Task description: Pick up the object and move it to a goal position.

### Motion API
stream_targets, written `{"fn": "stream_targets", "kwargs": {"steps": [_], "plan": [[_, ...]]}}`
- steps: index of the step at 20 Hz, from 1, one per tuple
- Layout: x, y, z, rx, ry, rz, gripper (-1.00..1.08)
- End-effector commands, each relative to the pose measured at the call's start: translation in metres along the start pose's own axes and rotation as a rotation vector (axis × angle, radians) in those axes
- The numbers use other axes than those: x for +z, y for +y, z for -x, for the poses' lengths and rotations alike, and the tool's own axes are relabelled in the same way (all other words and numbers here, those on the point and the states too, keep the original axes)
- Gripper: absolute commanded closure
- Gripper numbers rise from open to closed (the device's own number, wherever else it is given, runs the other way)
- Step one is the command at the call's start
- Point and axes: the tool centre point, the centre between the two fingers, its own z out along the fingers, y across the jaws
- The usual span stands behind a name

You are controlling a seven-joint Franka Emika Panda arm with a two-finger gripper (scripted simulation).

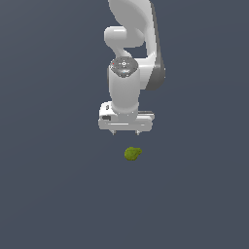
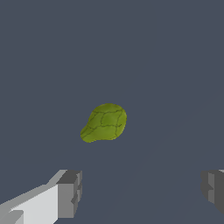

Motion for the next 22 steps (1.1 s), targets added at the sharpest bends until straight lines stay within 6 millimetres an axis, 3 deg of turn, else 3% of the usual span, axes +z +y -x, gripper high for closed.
{"fn": "stream_targets", "kwargs": {"steps": [1, 10, 22], "plan": [[0.0, 0.0, 0.0, 0.0, 0.0, 0.0, -0.92], [0.003, 0.01, 0.003, 0.005, -0.02, -0.008, -0.92], [0.007, 0.007, 0.001, 0.079, -0.019, -0.008, -0.92]]}}
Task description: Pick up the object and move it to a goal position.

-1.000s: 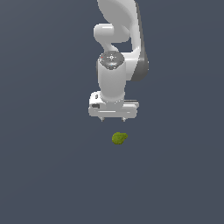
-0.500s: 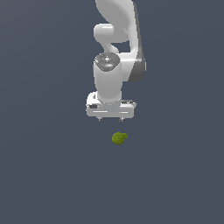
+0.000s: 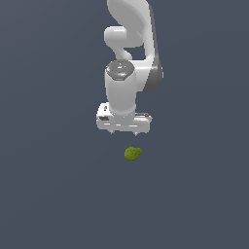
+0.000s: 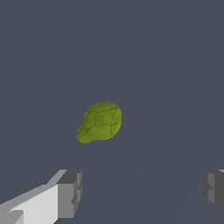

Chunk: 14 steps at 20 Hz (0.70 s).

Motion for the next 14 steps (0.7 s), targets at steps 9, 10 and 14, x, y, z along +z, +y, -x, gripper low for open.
{"fn": "stream_targets", "kwargs": {"steps": [9, 10, 14], "plan": [[0.011, -0.008, -0.005, 0.193, 0.0, -0.001, -0.92], [0.013, -0.009, -0.005, 0.218, 0.0, -0.001, -0.92], [0.018, -0.012, -0.007, 0.321, 0.0, 0.0, -0.92]]}}
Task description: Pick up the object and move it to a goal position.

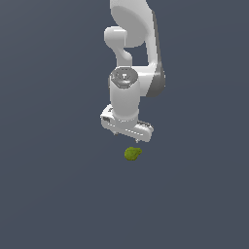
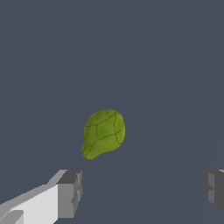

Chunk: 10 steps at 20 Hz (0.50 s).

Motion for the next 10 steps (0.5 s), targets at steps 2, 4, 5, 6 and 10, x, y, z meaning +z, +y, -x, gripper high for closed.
{"fn": "stream_targets", "kwargs": {"steps": [2, 4, 5, 6, 10], "plan": [[0.005, -0.004, -0.001, 0.091, 0.001, 0.0, -0.92], [0.008, -0.006, -0.002, 0.143, 0.001, 0.001, -0.92], [0.01, -0.007, -0.002, 0.169, 0.001, 0.001, -0.92], [0.011, -0.008, -0.002, 0.194, 0.002, 0.001, -0.92], [0.017, -0.013, -0.003, 0.297, 0.003, 0.002, -0.92]]}}
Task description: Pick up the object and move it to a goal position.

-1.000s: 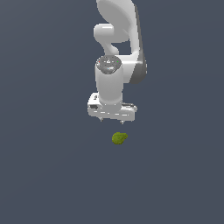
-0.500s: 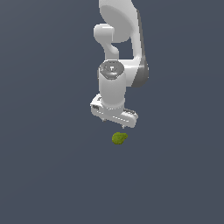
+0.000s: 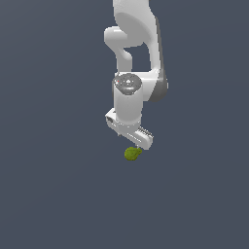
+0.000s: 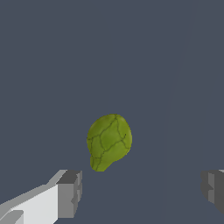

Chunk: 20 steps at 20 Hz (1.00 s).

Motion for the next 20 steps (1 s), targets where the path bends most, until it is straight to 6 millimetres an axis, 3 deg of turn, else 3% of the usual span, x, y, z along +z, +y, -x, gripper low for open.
{"fn": "stream_targets", "kwargs": {"steps": [1, 20], "plan": [[0.004, -0.003, 0.0, 0.066, 0.001, 0.001, -0.92], [0.031, -0.023, 0.001, 0.549, 0.018, 0.004, -0.92]]}}
